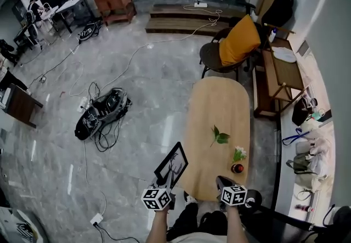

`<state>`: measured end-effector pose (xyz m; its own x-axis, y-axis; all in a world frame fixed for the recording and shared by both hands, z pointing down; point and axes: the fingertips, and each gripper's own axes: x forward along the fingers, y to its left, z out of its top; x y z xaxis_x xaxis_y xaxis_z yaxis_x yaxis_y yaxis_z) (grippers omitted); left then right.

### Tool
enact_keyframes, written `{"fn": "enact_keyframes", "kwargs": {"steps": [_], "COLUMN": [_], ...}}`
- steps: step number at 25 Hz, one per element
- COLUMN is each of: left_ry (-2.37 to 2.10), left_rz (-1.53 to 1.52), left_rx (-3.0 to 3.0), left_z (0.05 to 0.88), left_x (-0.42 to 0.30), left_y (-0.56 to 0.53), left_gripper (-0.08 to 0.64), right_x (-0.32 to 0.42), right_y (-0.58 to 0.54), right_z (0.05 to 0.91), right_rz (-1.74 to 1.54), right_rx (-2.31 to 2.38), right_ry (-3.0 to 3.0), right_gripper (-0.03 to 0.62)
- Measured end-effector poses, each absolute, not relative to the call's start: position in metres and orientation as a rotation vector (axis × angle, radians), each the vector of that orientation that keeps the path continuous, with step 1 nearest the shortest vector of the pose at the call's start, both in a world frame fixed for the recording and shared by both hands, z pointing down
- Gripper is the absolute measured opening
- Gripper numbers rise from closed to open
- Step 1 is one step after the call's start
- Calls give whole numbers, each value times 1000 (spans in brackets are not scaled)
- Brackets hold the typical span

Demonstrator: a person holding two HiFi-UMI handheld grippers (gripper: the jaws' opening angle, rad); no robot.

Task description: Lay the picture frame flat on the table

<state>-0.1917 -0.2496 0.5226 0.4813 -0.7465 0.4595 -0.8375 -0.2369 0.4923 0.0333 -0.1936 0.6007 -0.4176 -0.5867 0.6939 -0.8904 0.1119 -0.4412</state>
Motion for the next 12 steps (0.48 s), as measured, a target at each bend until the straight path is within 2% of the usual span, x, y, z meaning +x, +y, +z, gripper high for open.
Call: {"fn": "enact_keyframes", "kwargs": {"steps": [12], "left_ry": [-1208], "left_rz": [263], "left_rx": [1979], "left_z": [600], "left_x": [-211], "left_y": [-213], "left_gripper": [28], "right_x": [19], "right_y": [-206], "right_z": [652], "right_rz": [1250], "right_rx": [1380], "right_ry": [-2059], "right_gripper": [35]}}
